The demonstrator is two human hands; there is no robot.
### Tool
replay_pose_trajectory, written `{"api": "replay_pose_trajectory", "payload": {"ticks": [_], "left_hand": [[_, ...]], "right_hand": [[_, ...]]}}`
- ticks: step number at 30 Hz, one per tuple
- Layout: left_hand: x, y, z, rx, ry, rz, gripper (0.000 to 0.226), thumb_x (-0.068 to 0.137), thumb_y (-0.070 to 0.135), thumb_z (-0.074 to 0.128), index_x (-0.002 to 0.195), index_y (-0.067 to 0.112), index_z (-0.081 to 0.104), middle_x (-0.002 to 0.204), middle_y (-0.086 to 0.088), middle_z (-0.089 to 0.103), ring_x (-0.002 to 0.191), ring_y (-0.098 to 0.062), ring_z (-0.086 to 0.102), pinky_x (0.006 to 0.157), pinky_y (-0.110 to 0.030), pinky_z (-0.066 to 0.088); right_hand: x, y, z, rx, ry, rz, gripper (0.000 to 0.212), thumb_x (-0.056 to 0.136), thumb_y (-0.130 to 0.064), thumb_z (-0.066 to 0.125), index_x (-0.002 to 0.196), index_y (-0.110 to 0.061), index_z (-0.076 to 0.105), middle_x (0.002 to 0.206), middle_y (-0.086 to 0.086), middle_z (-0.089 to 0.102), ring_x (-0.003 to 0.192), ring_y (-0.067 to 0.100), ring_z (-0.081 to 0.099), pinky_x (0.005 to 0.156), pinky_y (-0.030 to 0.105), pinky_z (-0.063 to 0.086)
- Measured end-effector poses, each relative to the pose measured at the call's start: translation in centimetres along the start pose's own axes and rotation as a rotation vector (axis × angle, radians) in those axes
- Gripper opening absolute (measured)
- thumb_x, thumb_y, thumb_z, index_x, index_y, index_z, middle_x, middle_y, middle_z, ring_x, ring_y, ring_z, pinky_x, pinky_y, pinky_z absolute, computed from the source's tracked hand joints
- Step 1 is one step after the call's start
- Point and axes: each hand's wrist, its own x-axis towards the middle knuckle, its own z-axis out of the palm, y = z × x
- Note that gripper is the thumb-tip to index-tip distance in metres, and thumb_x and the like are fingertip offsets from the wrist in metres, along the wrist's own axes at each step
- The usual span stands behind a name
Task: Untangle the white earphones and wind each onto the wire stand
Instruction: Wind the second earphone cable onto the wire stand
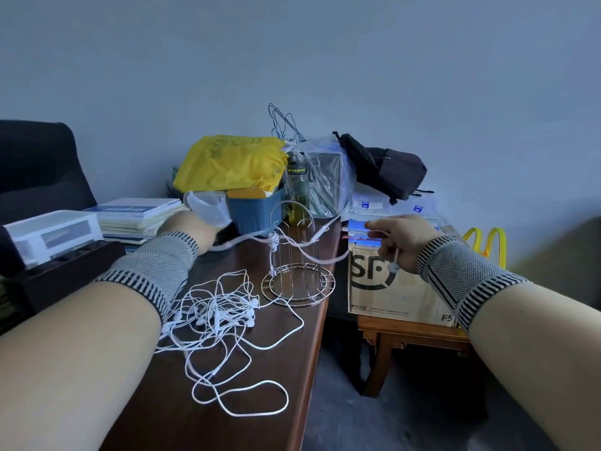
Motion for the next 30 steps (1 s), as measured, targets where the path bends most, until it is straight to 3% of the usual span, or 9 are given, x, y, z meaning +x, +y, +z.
{"api": "replay_pose_trajectory", "payload": {"ticks": [2,4,7,9,11,14,17,21,30], "left_hand": [[-1.4,2.4,0.3,-0.031,-0.030,0.227,0.030,0.094,0.033,0.056,0.074,0.012,0.059,0.075,-0.009,0.056,0.073,-0.024,0.054,0.062,-0.028,0.038],[-3.6,5.4,0.5,-0.266,-0.151,0.498,0.016,0.091,0.037,0.061,0.093,0.021,0.060,0.090,0.002,0.054,0.087,-0.017,0.056,0.080,-0.028,0.044],[-6.6,9.1,0.4,-0.458,-0.508,0.665,0.094,0.067,0.051,0.077,0.147,0.023,0.036,0.131,0.007,0.053,0.120,-0.011,0.055,0.109,-0.032,0.038],[-7.1,10.2,0.6,-0.348,-0.505,0.711,0.096,0.066,0.048,0.081,0.147,0.026,0.034,0.129,0.005,0.058,0.114,-0.012,0.059,0.108,-0.035,0.042],[-6.7,10.0,0.9,-0.376,-0.521,0.654,0.058,0.080,0.028,0.076,0.131,0.017,0.050,0.096,0.004,0.067,0.085,-0.012,0.066,0.096,-0.039,0.052],[-6.8,9.0,0.9,-0.622,-0.659,0.478,0.010,0.095,0.012,0.056,0.104,0.006,0.058,0.046,0.010,0.040,0.038,-0.003,0.039,0.057,-0.026,0.053],[-6.2,7.8,0.4,-0.790,-0.683,0.353,0.014,0.098,0.011,0.051,0.093,0.004,0.062,0.047,0.007,0.033,0.039,-0.005,0.032,0.042,-0.019,0.039],[-5.3,6.8,-0.1,-0.876,-0.615,0.244,0.019,0.099,0.011,0.050,0.087,0.007,0.064,0.052,0.002,0.037,0.043,-0.009,0.045,0.046,-0.023,0.048],[-3.8,5.5,-0.4,-0.866,-0.540,0.159,0.031,0.088,0.005,0.054,0.066,0.019,0.038,0.044,0.007,0.023,0.039,-0.007,0.015,0.038,-0.014,0.011]], "right_hand": [[-0.7,-0.4,1.4,-0.031,-0.119,-0.011,0.007,0.087,-0.003,0.067,0.088,0.003,0.063,0.054,0.006,0.063,0.036,0.007,0.031,0.043,0.022,0.033],[-1.2,-0.7,3.1,-0.090,-0.231,-0.037,0.006,0.086,-0.004,0.068,0.083,0.000,0.065,0.056,0.007,0.061,0.036,0.006,0.035,0.041,0.021,0.034],[-1.7,-1.1,5.6,-0.117,-0.349,-0.097,0.009,0.084,-0.005,0.069,0.076,-0.004,0.067,0.060,0.009,0.053,0.044,0.011,0.039,0.047,0.025,0.033],[-2.0,-1.6,6.5,-0.105,-0.376,-0.130,0.010,0.082,-0.003,0.070,0.073,-0.003,0.065,0.064,0.013,0.057,0.050,0.016,0.049,0.054,0.029,0.045],[-2.1,-2.0,6.4,-0.117,-0.363,-0.155,0.013,0.082,-0.004,0.071,0.070,-0.005,0.064,0.065,0.012,0.060,0.044,0.012,0.043,0.051,0.027,0.044],[-2.2,-2.4,5.4,-0.123,-0.376,-0.150,0.011,0.083,-0.008,0.071,0.076,-0.002,0.064,0.067,0.010,0.059,0.038,0.008,0.034,0.040,0.019,0.032],[-2.2,-2.2,4.8,-0.099,-0.415,-0.066,0.012,0.087,-0.008,0.066,0.078,-0.003,0.060,0.063,0.008,0.058,0.035,0.007,0.038,0.036,0.017,0.034],[-1.9,-1.9,4.6,-0.051,-0.460,0.002,0.011,0.089,-0.009,0.064,0.082,-0.004,0.058,0.065,0.009,0.060,0.033,0.005,0.038,0.038,0.019,0.042],[-1.3,-2.0,4.4,0.046,-0.424,-0.006,0.009,0.086,0.007,0.060,0.083,-0.001,0.063,0.062,0.009,0.055,0.043,0.008,0.048,0.041,0.018,0.046]]}}
